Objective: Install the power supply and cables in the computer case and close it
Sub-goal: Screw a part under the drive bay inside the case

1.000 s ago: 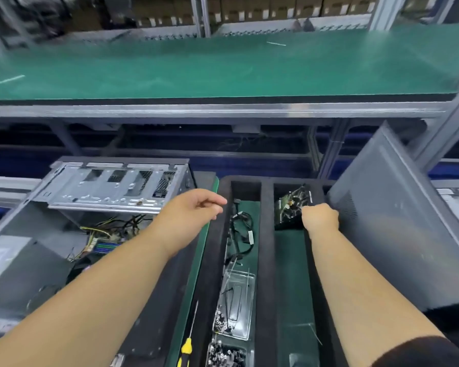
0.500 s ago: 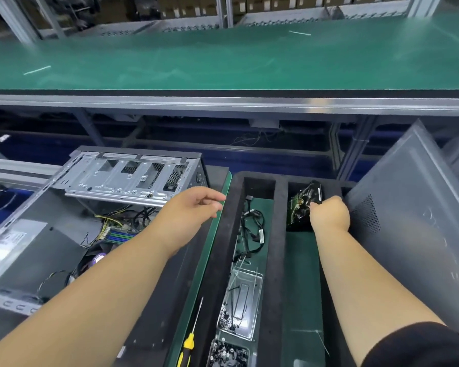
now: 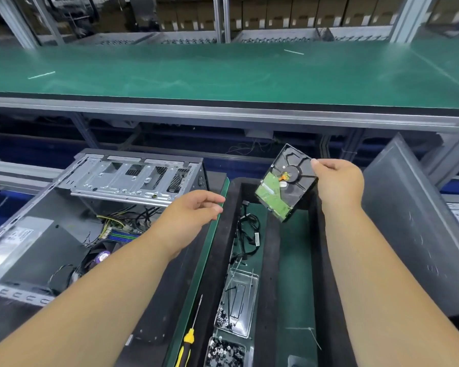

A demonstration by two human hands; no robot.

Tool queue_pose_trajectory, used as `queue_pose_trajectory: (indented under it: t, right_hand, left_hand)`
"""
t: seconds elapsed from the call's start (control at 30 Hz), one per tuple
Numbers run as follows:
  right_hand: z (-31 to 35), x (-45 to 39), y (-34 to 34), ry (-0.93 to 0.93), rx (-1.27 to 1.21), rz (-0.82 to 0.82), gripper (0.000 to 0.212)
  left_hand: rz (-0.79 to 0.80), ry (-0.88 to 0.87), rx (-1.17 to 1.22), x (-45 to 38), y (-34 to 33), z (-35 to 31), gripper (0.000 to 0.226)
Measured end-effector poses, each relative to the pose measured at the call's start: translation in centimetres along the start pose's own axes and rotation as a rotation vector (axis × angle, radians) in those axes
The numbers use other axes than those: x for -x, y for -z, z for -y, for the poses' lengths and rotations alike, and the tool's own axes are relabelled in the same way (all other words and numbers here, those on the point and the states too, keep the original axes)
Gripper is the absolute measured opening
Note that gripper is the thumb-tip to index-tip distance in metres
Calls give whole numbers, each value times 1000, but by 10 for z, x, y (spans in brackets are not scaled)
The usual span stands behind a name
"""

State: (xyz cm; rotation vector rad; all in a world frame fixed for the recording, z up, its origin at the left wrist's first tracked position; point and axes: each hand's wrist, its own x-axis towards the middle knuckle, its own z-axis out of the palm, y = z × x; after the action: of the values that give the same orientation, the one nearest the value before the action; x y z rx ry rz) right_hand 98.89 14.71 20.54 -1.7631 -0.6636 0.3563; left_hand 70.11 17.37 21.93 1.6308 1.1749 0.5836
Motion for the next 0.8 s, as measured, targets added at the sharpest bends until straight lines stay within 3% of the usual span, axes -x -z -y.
queue_pose_trajectory:
  t: [0.2, 0.5, 0.8]
  right_hand:
    - [28, 20, -5, -181, -281, 144, 13]
    - [61, 78, -27, -218, -327, 293, 15]
    - [87, 140, -67, -270, -293, 213, 18]
  left_hand:
    - [1, 14, 104, 13, 11, -3, 19]
    - [213, 97, 544, 33, 36, 1, 31]
    - [296, 70, 563, 40, 97, 36, 22]
